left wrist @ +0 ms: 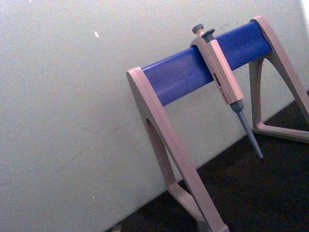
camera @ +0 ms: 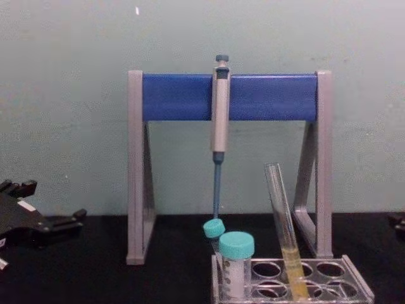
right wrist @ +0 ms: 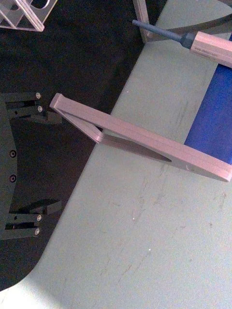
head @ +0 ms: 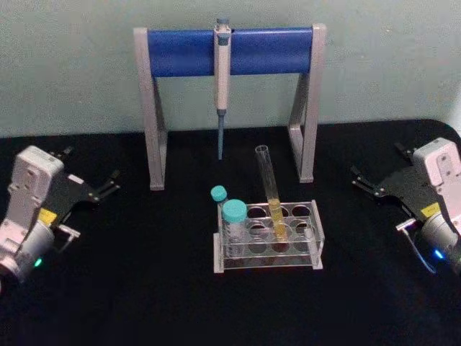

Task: Pick up the test tube from the test tube rack, shake it, then place it back into the test tube rack.

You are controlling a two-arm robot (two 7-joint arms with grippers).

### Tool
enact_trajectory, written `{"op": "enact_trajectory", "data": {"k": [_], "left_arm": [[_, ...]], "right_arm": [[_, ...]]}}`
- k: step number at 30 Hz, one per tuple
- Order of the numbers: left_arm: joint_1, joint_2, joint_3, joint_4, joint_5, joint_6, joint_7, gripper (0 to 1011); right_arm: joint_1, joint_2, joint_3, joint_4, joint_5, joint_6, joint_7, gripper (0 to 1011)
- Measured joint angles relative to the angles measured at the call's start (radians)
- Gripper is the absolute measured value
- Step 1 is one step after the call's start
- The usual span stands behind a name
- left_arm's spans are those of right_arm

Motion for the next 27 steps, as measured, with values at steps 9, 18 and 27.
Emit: {"op": "enact_trajectory", "data": {"k": [9,18,27], "left_arm": [[0.0,0.0,0.0,0.0,0.0,0.0,0.0,1001],[0.0,0.0,0.0,0.0,0.0,0.0,0.0,1001],[0.0,0.0,0.0,0.0,0.0,0.0,0.0,1001]], "right_arm": [[0.0,0.0,0.0,0.0,0.0,0.0,0.0,1000],[-0.011,-0.02,0.035,0.0,0.006,-0.036,0.017,1000],[-0.029,-0.018,0.081,-0.022,0.129,-0.134,0.189,1000]]}}
